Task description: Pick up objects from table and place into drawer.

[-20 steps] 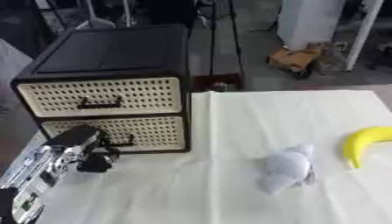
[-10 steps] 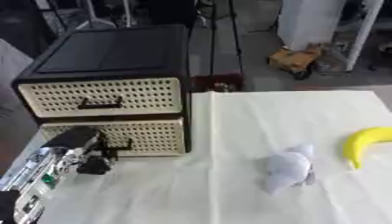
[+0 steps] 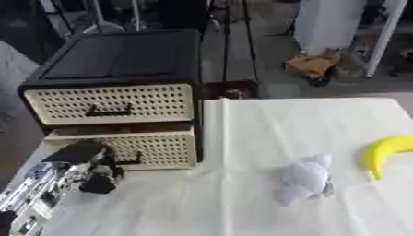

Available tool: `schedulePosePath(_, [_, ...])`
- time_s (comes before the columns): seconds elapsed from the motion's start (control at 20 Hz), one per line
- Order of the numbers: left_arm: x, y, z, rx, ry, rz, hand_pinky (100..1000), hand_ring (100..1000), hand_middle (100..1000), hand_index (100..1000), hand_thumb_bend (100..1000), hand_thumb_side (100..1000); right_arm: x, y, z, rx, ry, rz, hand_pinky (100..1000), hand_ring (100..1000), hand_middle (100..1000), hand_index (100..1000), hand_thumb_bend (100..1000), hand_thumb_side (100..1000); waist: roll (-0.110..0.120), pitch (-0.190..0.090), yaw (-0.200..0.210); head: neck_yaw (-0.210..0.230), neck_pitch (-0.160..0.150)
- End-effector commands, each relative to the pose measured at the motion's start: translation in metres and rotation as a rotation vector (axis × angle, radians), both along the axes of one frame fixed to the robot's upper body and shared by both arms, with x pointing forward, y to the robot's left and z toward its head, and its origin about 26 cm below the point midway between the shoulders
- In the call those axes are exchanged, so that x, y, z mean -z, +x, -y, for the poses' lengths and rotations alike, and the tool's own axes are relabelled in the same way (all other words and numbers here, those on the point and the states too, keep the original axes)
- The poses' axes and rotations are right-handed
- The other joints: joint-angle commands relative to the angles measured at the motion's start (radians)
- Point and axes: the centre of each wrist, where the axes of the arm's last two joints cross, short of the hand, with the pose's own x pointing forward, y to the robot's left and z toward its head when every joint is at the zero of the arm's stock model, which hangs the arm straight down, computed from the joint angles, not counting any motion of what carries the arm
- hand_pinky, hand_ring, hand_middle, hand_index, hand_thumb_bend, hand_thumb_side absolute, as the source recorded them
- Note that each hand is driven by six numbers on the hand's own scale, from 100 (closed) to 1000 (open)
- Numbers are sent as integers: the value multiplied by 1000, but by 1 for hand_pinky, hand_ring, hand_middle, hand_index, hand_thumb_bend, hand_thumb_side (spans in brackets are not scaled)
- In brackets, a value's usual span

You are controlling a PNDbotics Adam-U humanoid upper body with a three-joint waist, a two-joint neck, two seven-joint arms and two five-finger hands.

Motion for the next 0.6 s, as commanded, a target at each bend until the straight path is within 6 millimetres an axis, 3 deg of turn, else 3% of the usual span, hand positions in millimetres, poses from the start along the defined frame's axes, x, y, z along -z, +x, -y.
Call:
schedulePosePath(0.05, [-15, -7, -5, 1, 24, 22, 100, 100, 100, 667, 100, 419, -9, -5, 1, -5, -12, 42, 692, 720, 615, 743, 100, 920, -1, -26, 3, -4, -1])
schedulePosePath(0.4, [-19, -18, -5, 19, 26, -3, 100, 100, 100, 783, 100, 419, -8, -5, 1, -2, -10, 39, 693, 721, 615, 743, 100, 920, -3, -31, 7, -6, 0])
schedulePosePath(0.6, [-23, -23, -4, 37, 17, -29, 100, 100, 100, 794, 100, 428, -8, -5, 2, -1, -8, 36, 693, 721, 616, 743, 100, 920, -2, -34, 8, -5, 1])
